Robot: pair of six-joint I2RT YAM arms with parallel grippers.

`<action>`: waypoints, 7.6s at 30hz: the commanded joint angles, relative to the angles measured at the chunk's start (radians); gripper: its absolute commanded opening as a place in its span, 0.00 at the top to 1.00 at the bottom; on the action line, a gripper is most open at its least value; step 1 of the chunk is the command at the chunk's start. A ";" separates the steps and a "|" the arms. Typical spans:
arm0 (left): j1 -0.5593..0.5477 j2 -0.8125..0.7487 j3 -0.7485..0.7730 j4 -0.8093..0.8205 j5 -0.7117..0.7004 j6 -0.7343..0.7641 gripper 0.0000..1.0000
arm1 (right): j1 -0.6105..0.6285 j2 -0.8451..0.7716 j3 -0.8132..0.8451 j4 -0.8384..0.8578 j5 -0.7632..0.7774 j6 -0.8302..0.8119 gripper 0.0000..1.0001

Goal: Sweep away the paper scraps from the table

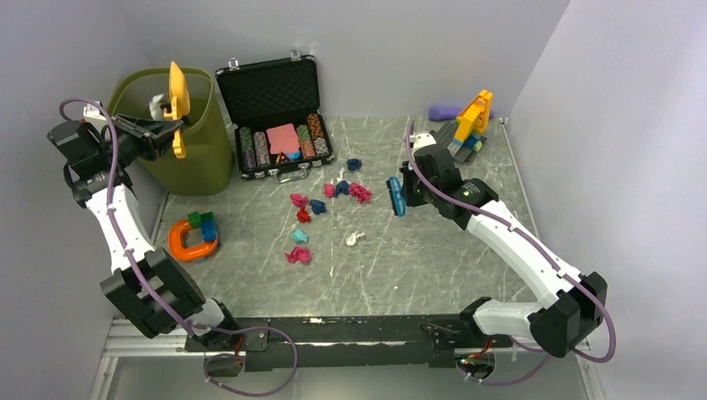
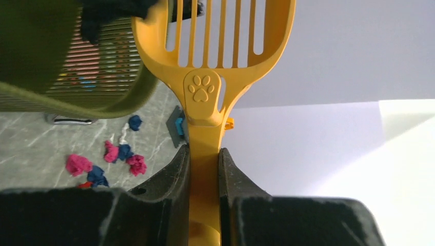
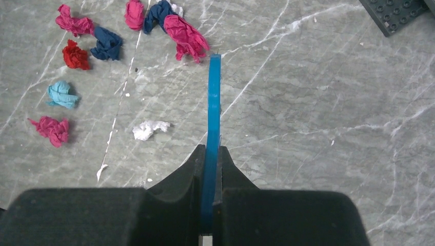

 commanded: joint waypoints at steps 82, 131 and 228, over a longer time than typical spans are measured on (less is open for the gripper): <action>-0.497 -0.665 -0.143 -0.660 -0.585 0.809 1.00 | 0.163 1.043 0.938 -0.071 -0.241 0.521 1.00; -0.542 -0.634 -0.307 -0.585 -0.543 0.772 1.00 | 0.162 0.616 0.621 -0.352 0.020 -0.060 1.00; -1.478 -0.096 -0.391 -0.292 -1.179 0.928 1.00 | 0.095 0.675 0.828 -0.447 -0.149 -0.167 1.00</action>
